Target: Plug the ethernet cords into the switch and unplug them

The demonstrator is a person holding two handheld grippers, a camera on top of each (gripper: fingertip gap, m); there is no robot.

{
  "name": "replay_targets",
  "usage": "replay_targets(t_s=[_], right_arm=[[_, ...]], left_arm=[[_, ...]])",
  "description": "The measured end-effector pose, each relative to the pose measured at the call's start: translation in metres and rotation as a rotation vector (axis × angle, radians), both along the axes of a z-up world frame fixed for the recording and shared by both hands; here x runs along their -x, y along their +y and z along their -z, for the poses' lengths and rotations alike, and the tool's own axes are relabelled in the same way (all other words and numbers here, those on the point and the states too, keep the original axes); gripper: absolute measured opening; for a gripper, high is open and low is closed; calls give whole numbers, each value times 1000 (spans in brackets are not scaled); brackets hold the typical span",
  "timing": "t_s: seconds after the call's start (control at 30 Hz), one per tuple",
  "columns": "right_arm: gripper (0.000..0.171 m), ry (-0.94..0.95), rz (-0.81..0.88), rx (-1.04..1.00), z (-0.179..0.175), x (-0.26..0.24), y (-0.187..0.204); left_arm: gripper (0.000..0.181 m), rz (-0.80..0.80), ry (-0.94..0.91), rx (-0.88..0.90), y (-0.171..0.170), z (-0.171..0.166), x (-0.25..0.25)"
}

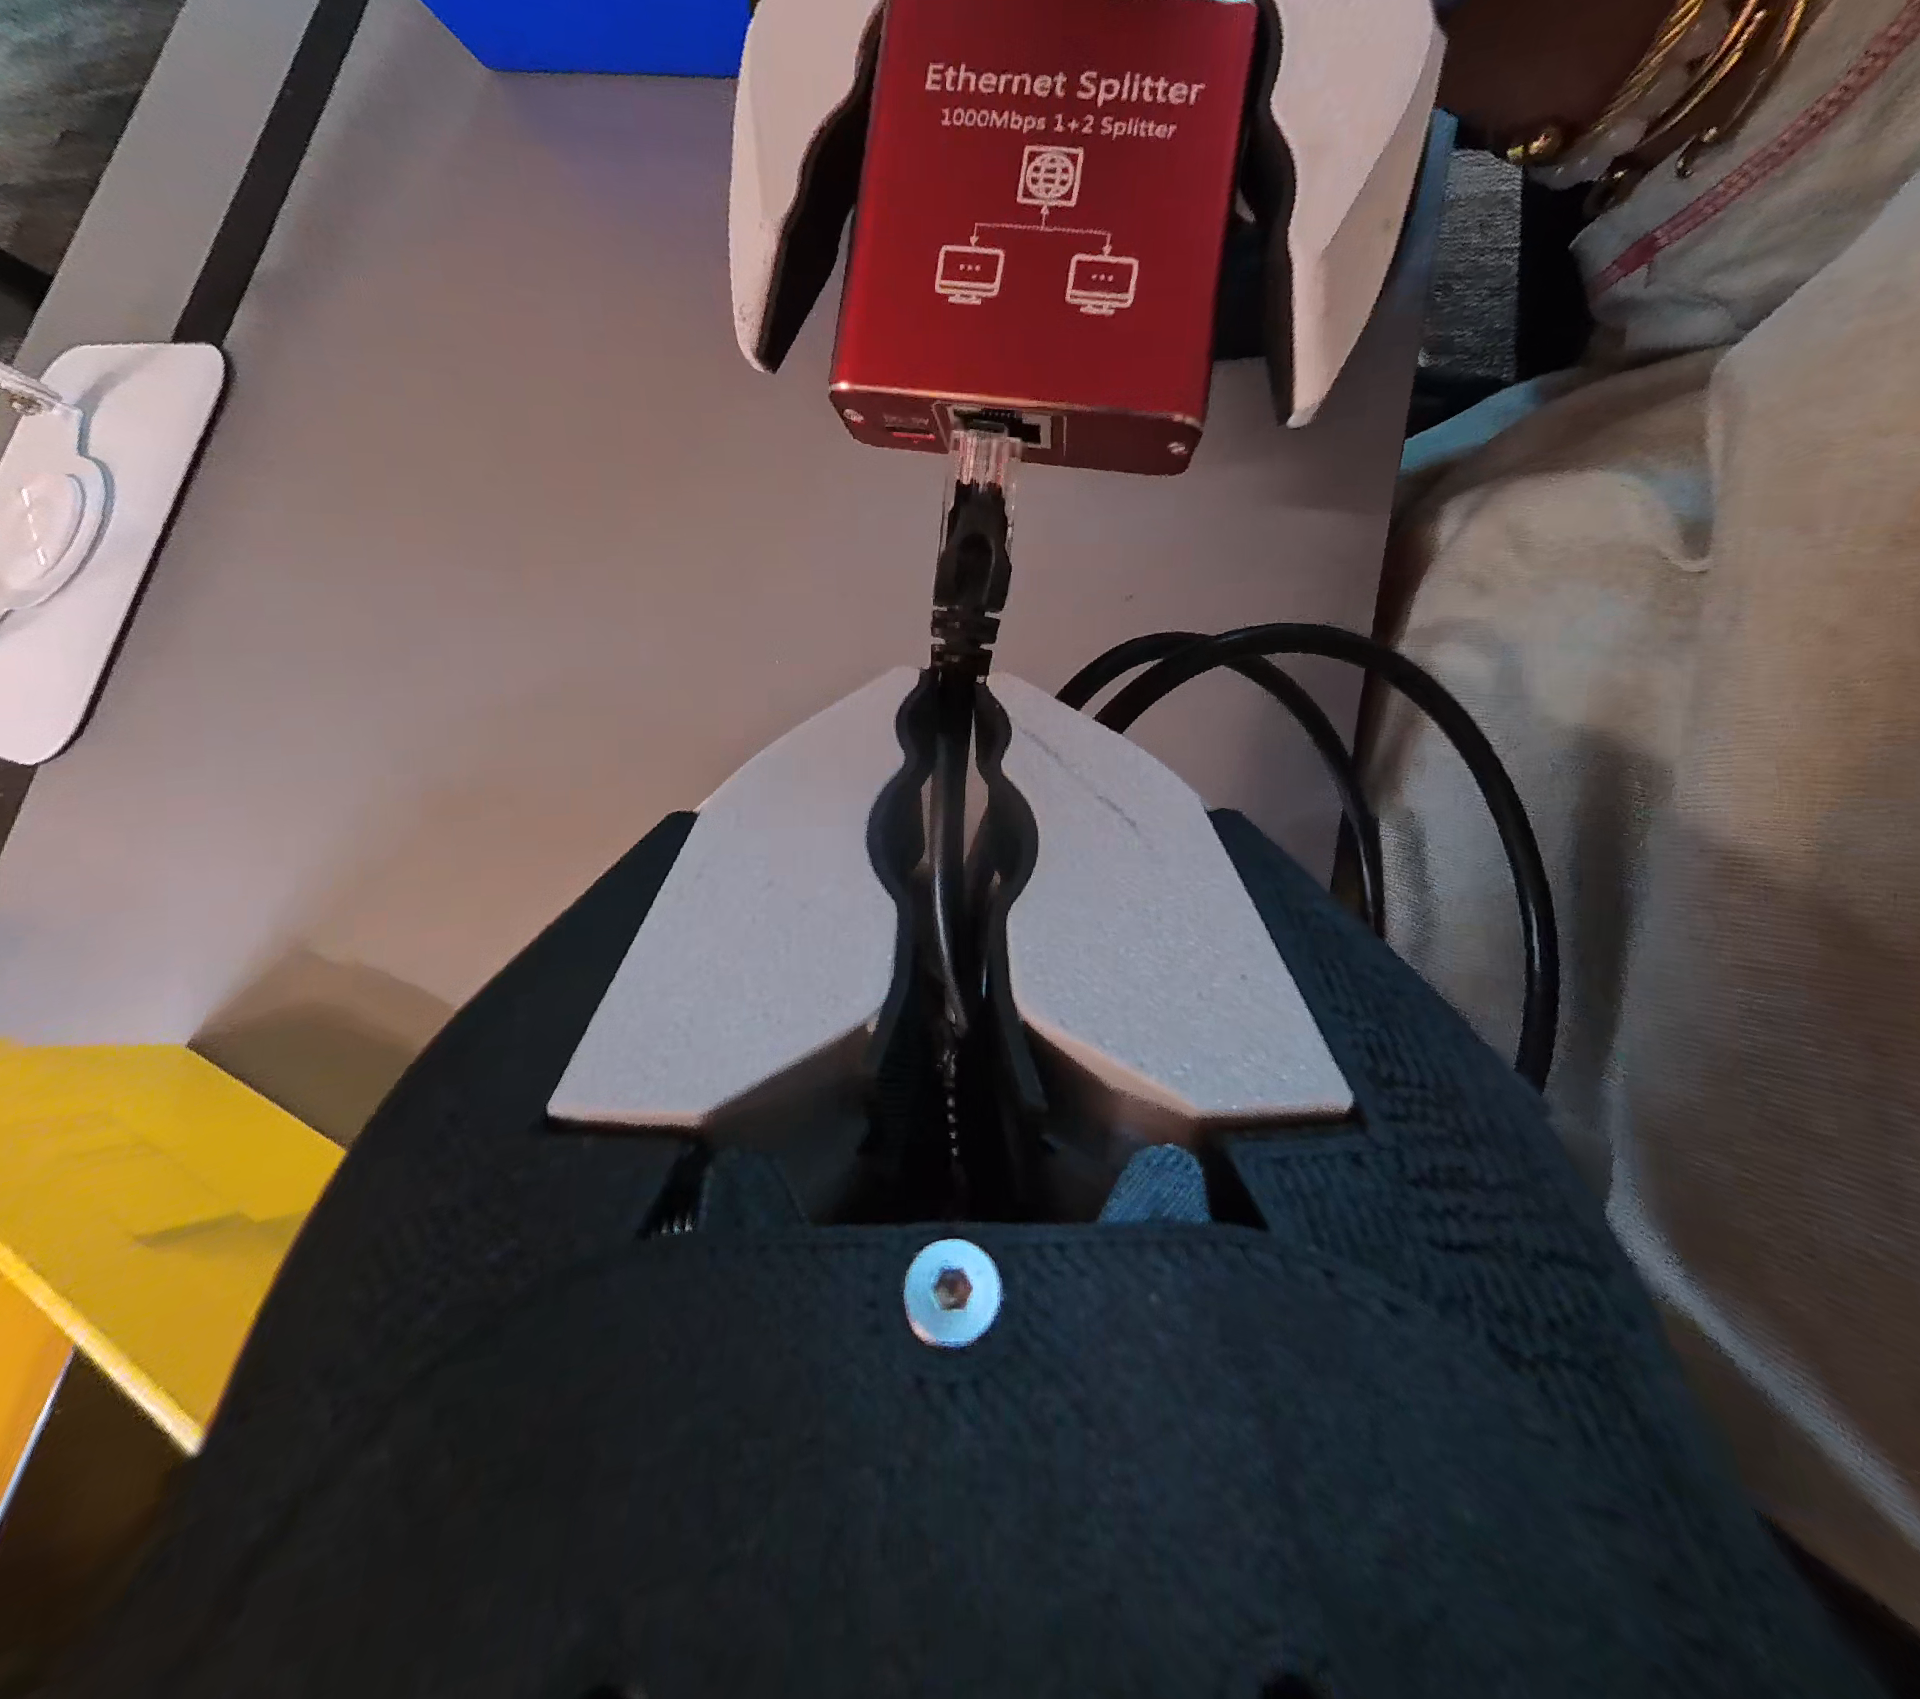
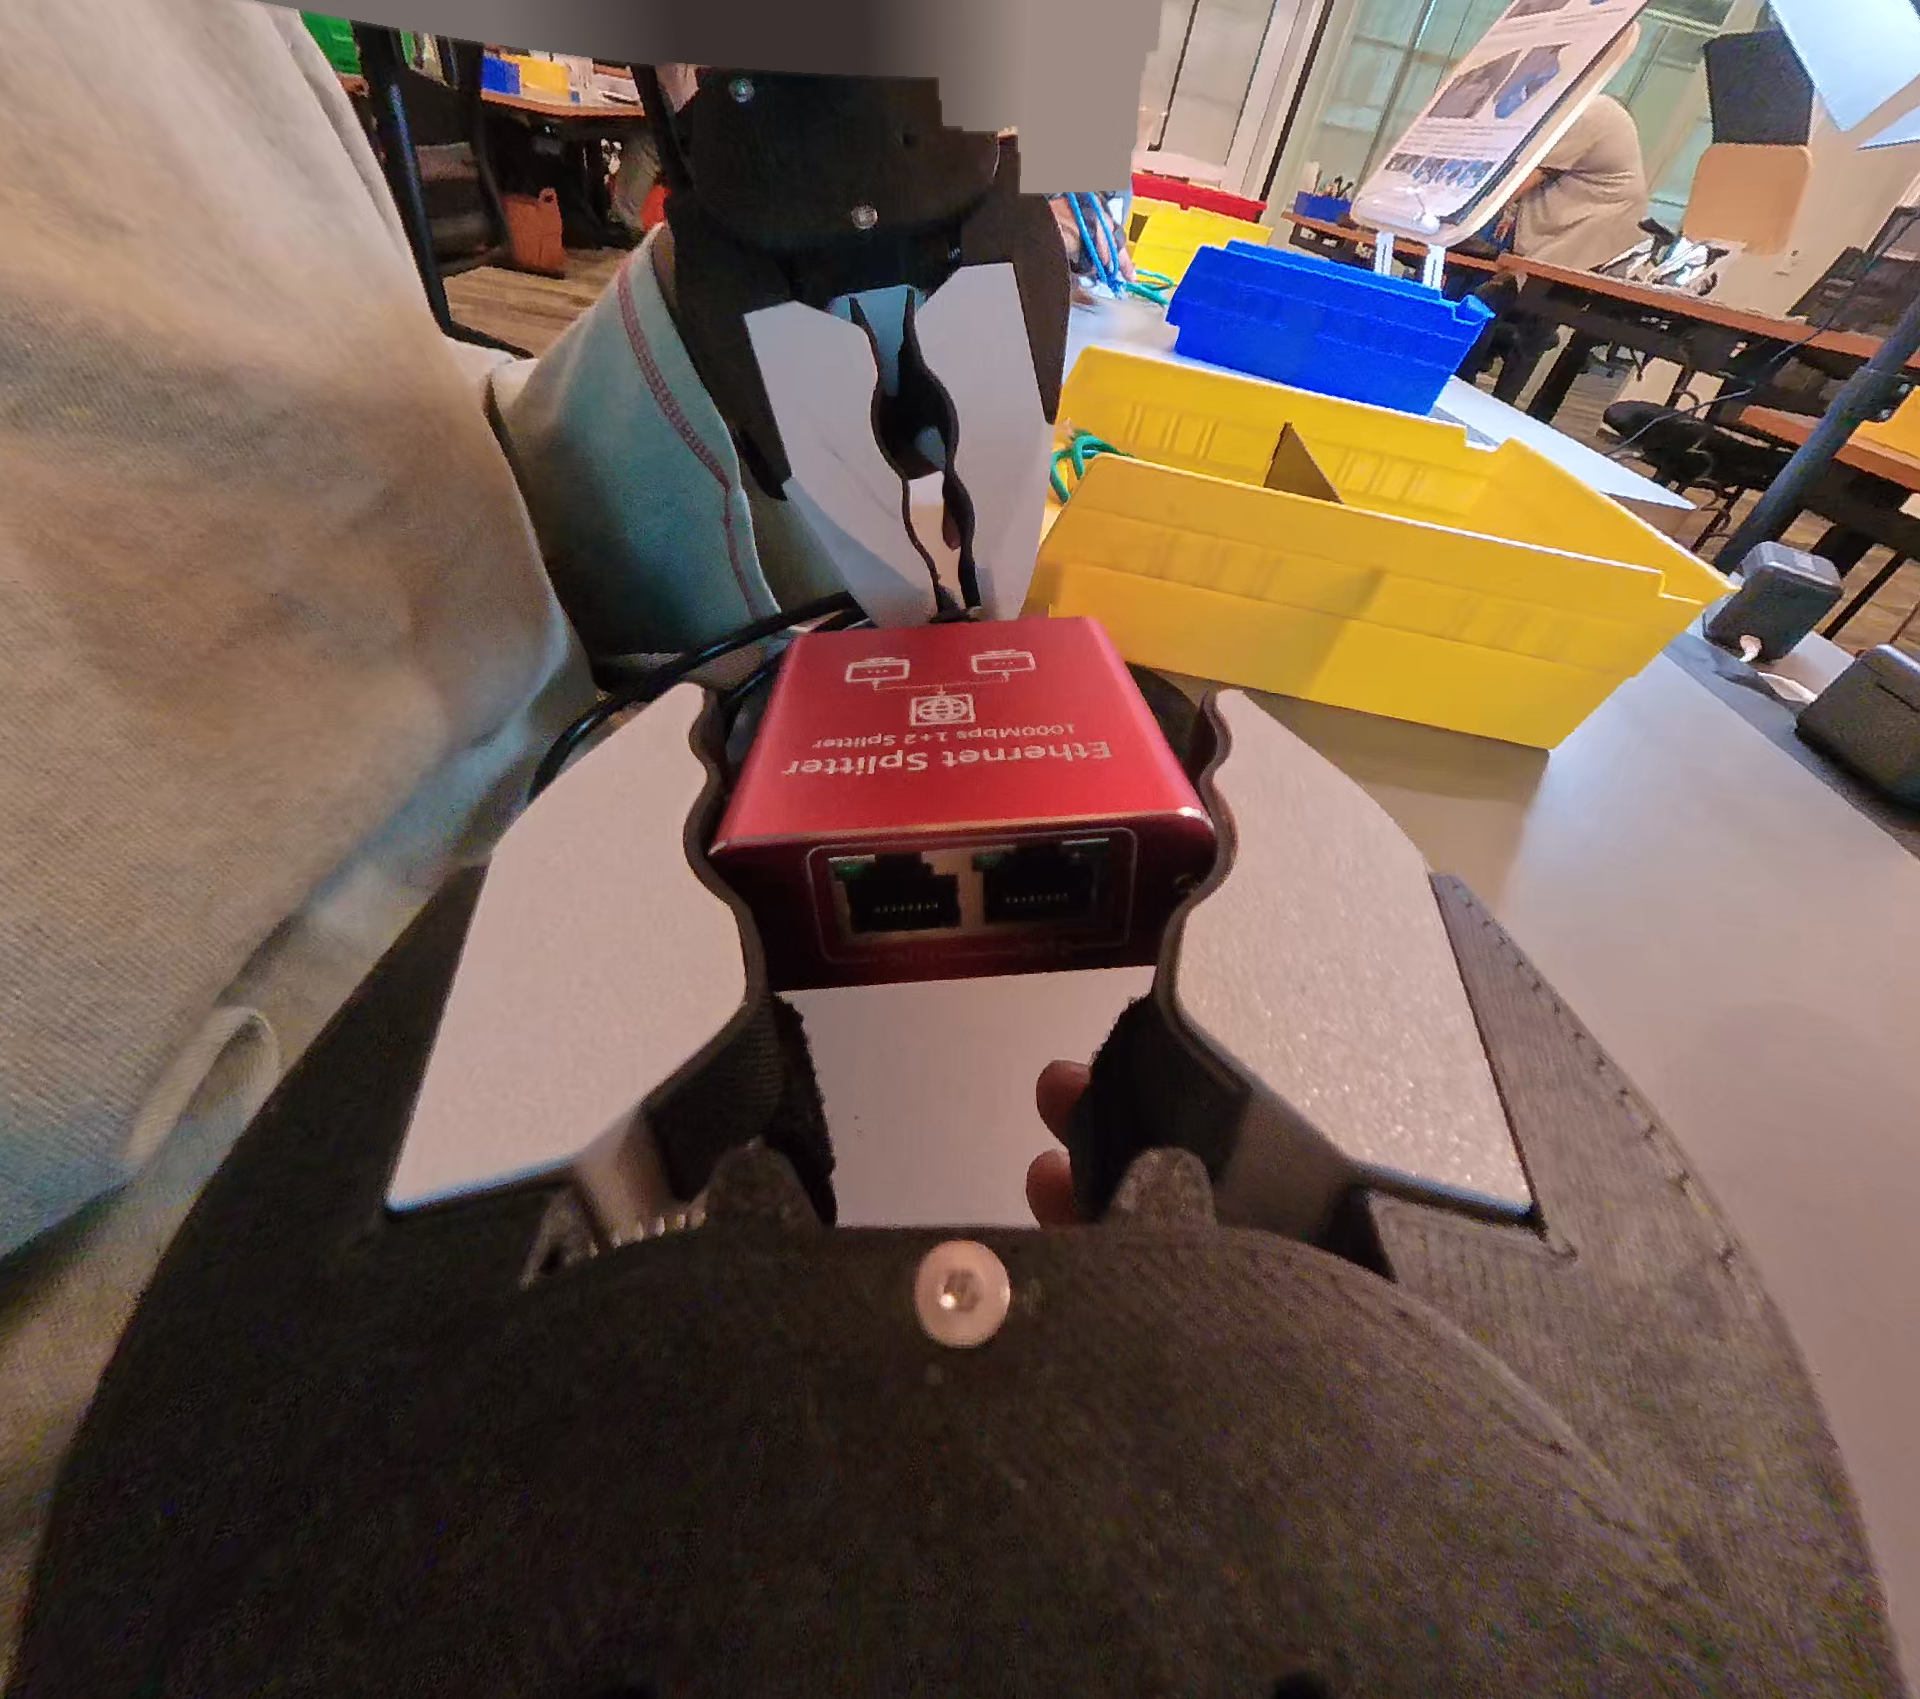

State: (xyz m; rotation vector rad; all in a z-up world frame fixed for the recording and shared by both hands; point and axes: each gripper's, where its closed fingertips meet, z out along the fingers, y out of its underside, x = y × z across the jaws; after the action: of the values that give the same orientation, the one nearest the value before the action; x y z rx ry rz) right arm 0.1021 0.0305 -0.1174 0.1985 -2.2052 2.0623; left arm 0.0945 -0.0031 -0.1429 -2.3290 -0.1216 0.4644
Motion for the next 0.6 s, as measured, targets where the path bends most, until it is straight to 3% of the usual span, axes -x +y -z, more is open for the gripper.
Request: replay_targets(t_s=[0.03,0.6], right_arm=[[86,5,2,6,0,0,1],[86,34,-20,29,2,-3,3]], left_arm=[[6,9,-11,-7,1,0,-2],[6,21,-78,-52,3,3,-1]])
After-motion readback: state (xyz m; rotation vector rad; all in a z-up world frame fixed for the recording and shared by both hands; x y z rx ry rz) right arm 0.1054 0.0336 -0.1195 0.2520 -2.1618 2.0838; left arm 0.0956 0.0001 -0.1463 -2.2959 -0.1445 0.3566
